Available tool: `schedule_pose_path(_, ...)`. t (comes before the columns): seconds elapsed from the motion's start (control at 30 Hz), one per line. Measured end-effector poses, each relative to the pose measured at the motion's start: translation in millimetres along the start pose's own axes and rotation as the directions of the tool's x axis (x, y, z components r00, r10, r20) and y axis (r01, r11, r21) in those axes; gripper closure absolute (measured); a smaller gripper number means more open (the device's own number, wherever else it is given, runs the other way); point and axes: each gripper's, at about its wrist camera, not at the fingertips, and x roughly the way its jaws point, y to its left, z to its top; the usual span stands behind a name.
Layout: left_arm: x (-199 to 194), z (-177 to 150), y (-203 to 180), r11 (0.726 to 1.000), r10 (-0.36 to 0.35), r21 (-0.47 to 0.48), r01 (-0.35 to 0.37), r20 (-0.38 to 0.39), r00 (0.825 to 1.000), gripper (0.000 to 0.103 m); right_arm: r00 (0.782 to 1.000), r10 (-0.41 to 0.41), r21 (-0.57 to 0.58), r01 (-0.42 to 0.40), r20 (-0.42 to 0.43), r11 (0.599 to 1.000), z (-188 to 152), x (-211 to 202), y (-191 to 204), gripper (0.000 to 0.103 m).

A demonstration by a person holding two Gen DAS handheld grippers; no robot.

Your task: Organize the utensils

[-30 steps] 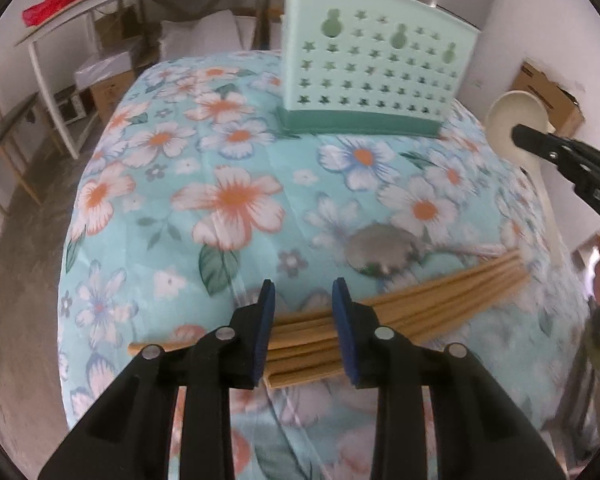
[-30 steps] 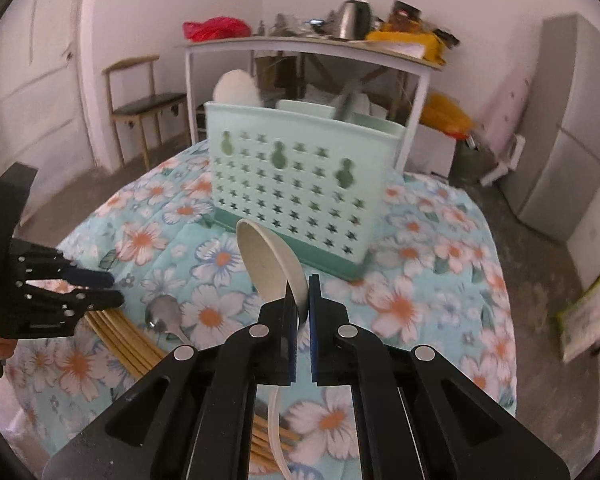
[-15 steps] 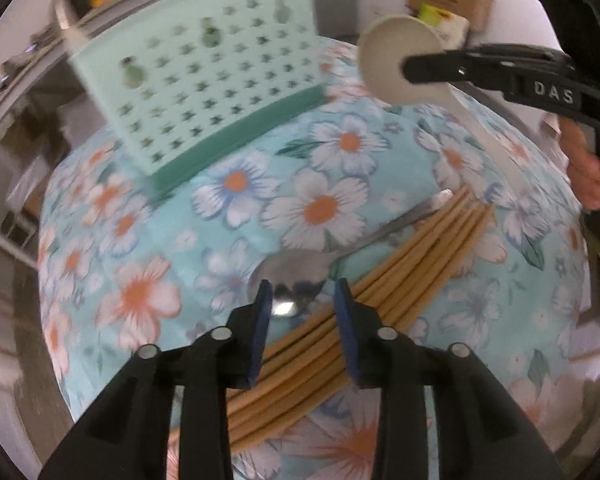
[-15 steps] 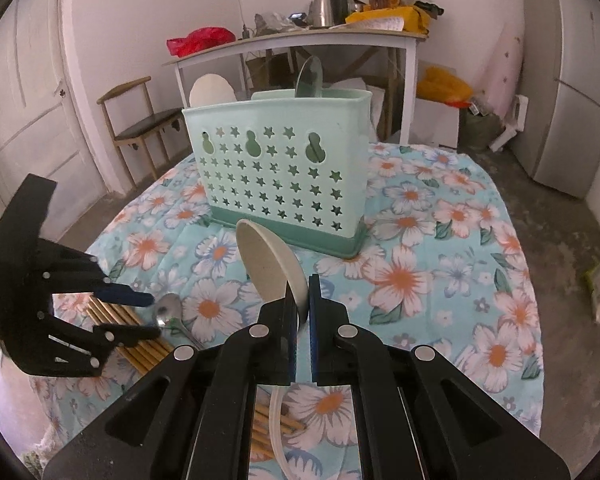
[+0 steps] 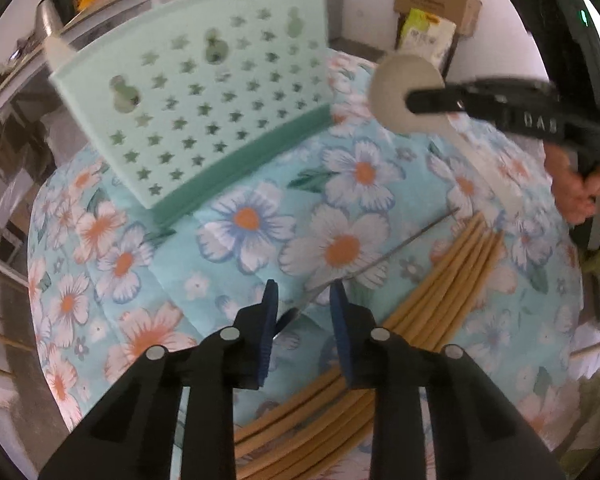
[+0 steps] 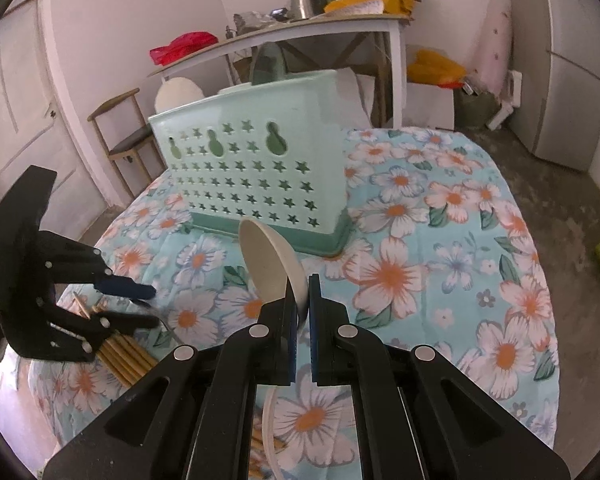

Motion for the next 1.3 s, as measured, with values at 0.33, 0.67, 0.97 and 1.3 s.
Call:
schedule_pose_path(0.33, 0, -18, 59, 0.953, -0.076, -0.295, 0.073, 0.0, 0.997, 0.078, 0.992, 0.02, 0.157, 0.001, -0.128, 0.988, -1, 23, -31, 0.1)
schedule_pose_path(0.67, -4, -46, 103, 0.744, -0.287, -0.606, 0.281, 0.09, 0.954, 0.078, 0.938, 0.234, 0.458, -0.096, -0.255, 0.884, -9, 44, -80, 0.088)
schedule_pose_path(0.97, -4, -47, 105, 0.718, -0.28, -0.647, 0.258, 0.071, 0.957, 0.08, 0.927, 0.265, 0.464, -0.12, -0.263, 0.878, 5, 55, -96, 0.069)
schedule_pose_path(1.3, 4, -35, 83, 0.742, -0.213, -0.636, 0.214, 0.079, 0.974, 0.097, 0.943, 0.215, 0.395, -0.102, -0.252, 0.913, 13, 52, -93, 0.1)
